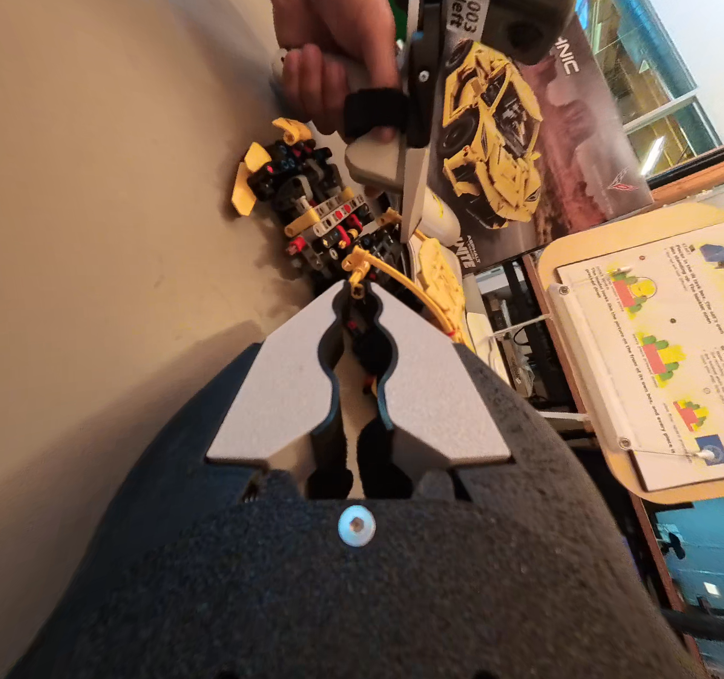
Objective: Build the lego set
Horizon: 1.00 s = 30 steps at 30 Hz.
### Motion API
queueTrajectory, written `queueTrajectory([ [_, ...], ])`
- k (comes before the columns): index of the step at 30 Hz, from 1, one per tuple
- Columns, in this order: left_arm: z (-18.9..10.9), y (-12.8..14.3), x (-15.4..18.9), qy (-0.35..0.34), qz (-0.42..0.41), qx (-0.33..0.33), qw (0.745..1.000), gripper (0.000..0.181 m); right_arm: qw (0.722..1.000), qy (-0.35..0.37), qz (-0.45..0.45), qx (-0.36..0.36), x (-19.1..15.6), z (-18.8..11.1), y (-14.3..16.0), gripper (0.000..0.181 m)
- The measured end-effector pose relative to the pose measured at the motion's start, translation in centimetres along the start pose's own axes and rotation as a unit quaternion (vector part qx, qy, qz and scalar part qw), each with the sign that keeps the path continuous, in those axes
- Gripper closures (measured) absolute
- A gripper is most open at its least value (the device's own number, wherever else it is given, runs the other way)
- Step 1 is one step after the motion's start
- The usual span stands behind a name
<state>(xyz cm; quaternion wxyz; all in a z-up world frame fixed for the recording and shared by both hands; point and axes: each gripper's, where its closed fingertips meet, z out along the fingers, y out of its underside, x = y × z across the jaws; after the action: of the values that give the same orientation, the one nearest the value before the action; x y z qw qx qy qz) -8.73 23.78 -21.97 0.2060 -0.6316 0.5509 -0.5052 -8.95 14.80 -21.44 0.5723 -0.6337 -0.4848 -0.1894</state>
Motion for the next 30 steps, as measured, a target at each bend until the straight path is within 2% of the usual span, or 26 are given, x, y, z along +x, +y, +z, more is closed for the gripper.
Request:
queueTrajectory([
  [10, 0.04, -0.01, 0.01, 0.001, -0.003, 0.001, 1.0, 0.177, 1.0, 0.006, -0.013, -0.003, -0.31, 0.96, -0.11, 0.176],
  [17, 0.02, 0.01, 0.05, 0.009, -0.011, 0.003, 1.0, 0.177, 0.998, 0.022, -0.057, 0.014, -0.37, 1.02, -0.15, 0.176],
  [30, 0.05, -0.01, 0.06, 0.008, -0.011, 0.002, 1.0, 0.177, 1.0, 0.01, 0.001, -0.015, -0.39, 0.92, 0.2, 0.176],
])
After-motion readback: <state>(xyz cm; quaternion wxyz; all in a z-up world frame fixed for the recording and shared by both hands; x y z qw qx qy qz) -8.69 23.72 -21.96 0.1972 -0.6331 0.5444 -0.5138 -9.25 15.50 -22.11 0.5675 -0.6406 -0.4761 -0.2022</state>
